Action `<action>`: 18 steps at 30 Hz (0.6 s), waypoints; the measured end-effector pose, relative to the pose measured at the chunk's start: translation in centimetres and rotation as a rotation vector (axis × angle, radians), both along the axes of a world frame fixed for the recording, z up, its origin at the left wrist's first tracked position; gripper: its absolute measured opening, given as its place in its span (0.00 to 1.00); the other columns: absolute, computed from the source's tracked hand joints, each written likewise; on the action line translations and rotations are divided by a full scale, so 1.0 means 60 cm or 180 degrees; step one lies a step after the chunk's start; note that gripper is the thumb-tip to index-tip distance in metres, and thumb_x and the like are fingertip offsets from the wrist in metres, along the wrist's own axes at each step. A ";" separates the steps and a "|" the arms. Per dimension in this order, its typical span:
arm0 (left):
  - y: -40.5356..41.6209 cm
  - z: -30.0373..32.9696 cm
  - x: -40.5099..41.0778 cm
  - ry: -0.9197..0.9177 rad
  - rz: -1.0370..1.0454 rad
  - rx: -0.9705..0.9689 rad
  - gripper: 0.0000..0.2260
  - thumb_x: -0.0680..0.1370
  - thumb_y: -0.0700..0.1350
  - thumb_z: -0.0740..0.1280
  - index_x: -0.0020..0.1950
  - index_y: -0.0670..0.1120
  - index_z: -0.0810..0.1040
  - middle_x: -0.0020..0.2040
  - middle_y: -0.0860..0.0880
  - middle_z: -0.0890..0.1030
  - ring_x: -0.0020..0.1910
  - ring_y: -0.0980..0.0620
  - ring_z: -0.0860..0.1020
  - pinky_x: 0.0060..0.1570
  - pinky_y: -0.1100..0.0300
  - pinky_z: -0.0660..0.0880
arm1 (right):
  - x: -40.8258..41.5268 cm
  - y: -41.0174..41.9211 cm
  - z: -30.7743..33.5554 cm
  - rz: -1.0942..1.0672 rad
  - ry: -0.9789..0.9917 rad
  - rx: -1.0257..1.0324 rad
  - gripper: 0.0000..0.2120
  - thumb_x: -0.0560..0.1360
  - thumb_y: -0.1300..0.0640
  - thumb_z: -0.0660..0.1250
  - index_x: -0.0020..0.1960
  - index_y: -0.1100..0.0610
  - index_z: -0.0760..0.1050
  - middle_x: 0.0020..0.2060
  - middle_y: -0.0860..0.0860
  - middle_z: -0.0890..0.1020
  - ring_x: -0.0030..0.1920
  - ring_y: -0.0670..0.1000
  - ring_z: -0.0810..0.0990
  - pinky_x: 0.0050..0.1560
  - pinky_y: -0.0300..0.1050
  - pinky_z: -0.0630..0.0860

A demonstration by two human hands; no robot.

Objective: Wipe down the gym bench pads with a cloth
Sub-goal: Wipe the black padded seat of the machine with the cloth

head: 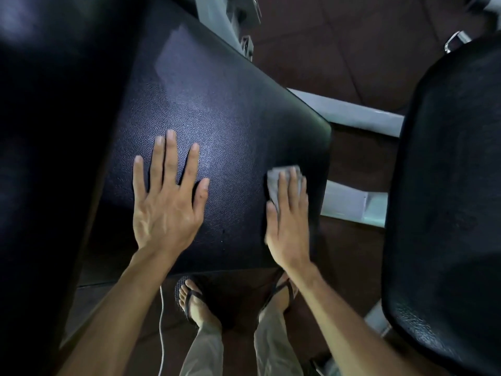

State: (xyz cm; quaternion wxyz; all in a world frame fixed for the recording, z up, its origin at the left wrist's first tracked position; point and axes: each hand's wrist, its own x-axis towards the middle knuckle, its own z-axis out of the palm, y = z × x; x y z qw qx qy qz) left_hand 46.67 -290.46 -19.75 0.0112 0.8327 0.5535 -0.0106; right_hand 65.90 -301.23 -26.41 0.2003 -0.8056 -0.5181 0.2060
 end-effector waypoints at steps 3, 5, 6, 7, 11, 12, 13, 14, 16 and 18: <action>-0.002 -0.001 -0.002 -0.0028 0.0002 0.0017 0.26 0.85 0.56 0.47 0.83 0.50 0.53 0.83 0.42 0.48 0.82 0.44 0.48 0.78 0.42 0.44 | 0.016 -0.040 -0.010 -0.0676 0.0313 -0.0033 0.28 0.85 0.49 0.46 0.82 0.57 0.47 0.82 0.53 0.48 0.82 0.51 0.44 0.81 0.50 0.45; -0.002 -0.001 0.000 -0.0043 -0.0023 0.0030 0.26 0.85 0.56 0.47 0.83 0.50 0.53 0.83 0.42 0.48 0.82 0.44 0.48 0.78 0.42 0.44 | 0.054 0.017 -0.020 -0.1213 0.0403 -0.0087 0.28 0.85 0.50 0.46 0.82 0.59 0.47 0.82 0.54 0.48 0.82 0.52 0.44 0.79 0.43 0.39; -0.002 -0.002 0.000 -0.0041 -0.0032 0.0037 0.26 0.85 0.57 0.47 0.83 0.50 0.53 0.83 0.42 0.48 0.82 0.44 0.48 0.78 0.42 0.43 | 0.078 0.059 -0.025 -0.1509 0.0474 -0.0150 0.27 0.86 0.50 0.47 0.82 0.60 0.48 0.82 0.55 0.50 0.82 0.54 0.45 0.78 0.41 0.38; -0.003 -0.003 0.000 -0.0035 -0.0032 0.0052 0.26 0.85 0.57 0.47 0.83 0.50 0.53 0.83 0.42 0.48 0.82 0.44 0.47 0.78 0.42 0.43 | 0.105 0.106 -0.035 -0.1759 0.0522 -0.0187 0.26 0.86 0.52 0.47 0.81 0.61 0.50 0.81 0.57 0.52 0.82 0.55 0.47 0.78 0.42 0.38; -0.003 -0.002 0.001 0.0004 -0.0019 0.0047 0.26 0.85 0.57 0.46 0.83 0.50 0.52 0.83 0.42 0.47 0.82 0.44 0.47 0.78 0.42 0.43 | 0.142 0.207 -0.046 -0.1589 -0.0073 -0.0119 0.33 0.84 0.49 0.33 0.77 0.65 0.61 0.78 0.65 0.60 0.79 0.65 0.57 0.80 0.60 0.50; -0.003 -0.001 0.000 0.0006 -0.0003 0.0039 0.26 0.85 0.57 0.46 0.83 0.50 0.52 0.83 0.42 0.47 0.82 0.44 0.47 0.78 0.42 0.42 | 0.123 0.207 -0.039 -0.1298 -0.0140 -0.0097 0.35 0.83 0.45 0.31 0.79 0.64 0.57 0.79 0.64 0.58 0.80 0.64 0.54 0.80 0.58 0.48; -0.003 0.000 0.000 0.0019 0.0013 0.0039 0.26 0.85 0.57 0.46 0.83 0.50 0.52 0.83 0.42 0.47 0.82 0.44 0.47 0.78 0.42 0.42 | 0.094 0.196 -0.032 -0.0986 -0.0212 0.0018 0.34 0.83 0.44 0.33 0.80 0.64 0.54 0.80 0.63 0.56 0.80 0.63 0.52 0.81 0.56 0.47; -0.004 0.001 -0.001 0.0031 0.0024 0.0039 0.26 0.85 0.57 0.46 0.83 0.50 0.52 0.83 0.42 0.47 0.82 0.44 0.47 0.78 0.42 0.42 | 0.061 0.176 -0.020 -0.0682 -0.0235 0.0164 0.32 0.84 0.45 0.36 0.80 0.64 0.53 0.80 0.62 0.55 0.81 0.62 0.51 0.81 0.55 0.47; -0.003 0.003 -0.001 0.0004 0.0028 0.0022 0.26 0.85 0.57 0.47 0.83 0.50 0.53 0.83 0.42 0.48 0.82 0.44 0.47 0.78 0.42 0.42 | 0.002 0.108 0.003 -0.0162 -0.0246 0.0235 0.29 0.85 0.48 0.44 0.81 0.63 0.51 0.81 0.60 0.52 0.81 0.59 0.48 0.81 0.54 0.49; -0.001 0.003 0.002 -0.0039 0.0022 0.0000 0.26 0.85 0.57 0.47 0.83 0.50 0.53 0.83 0.42 0.48 0.82 0.44 0.47 0.78 0.42 0.42 | -0.030 0.027 0.015 0.0122 -0.0170 0.0085 0.29 0.85 0.47 0.45 0.82 0.60 0.49 0.82 0.57 0.49 0.82 0.57 0.45 0.81 0.53 0.49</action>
